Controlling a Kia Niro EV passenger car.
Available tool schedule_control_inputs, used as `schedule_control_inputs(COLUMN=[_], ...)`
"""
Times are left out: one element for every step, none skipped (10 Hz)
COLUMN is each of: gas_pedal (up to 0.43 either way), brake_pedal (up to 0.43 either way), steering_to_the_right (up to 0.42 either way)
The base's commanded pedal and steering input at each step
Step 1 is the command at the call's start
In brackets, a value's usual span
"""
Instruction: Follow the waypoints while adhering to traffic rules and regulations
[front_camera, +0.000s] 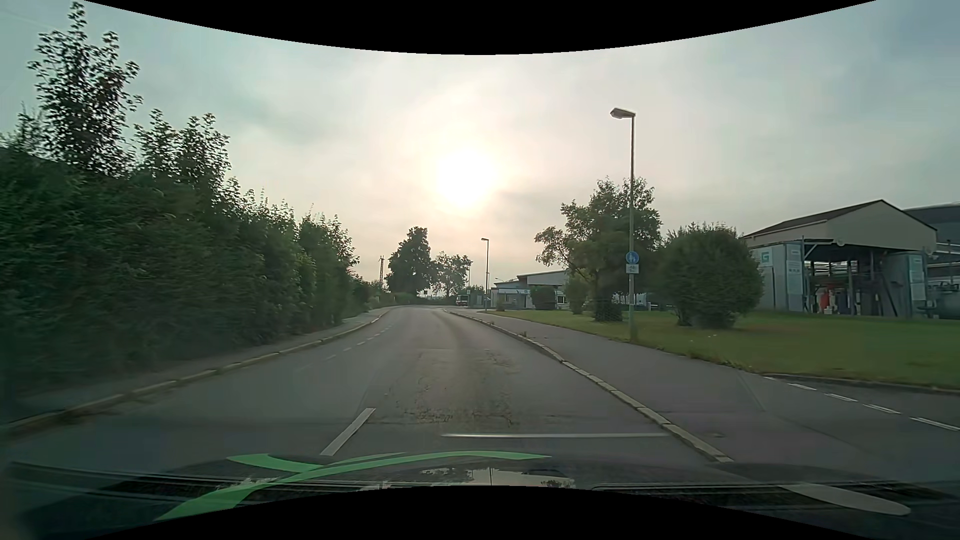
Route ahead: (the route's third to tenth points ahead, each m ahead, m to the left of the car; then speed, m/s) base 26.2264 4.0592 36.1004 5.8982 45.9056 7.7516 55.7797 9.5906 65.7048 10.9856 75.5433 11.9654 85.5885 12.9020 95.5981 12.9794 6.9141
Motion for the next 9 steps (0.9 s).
schedule_control_inputs(gas_pedal=[0.28,0.28,0.28,0.28,0.28,0.28,0.268,0.268,0.268], brake_pedal=[0.0,0.0,0.0,0.0,0.0,0.0,0.0,0.0,0.0], steering_to_the_right=[-0.042,-0.042,-0.042,-0.044,-0.046,-0.048,-0.048,-0.048,-0.048])
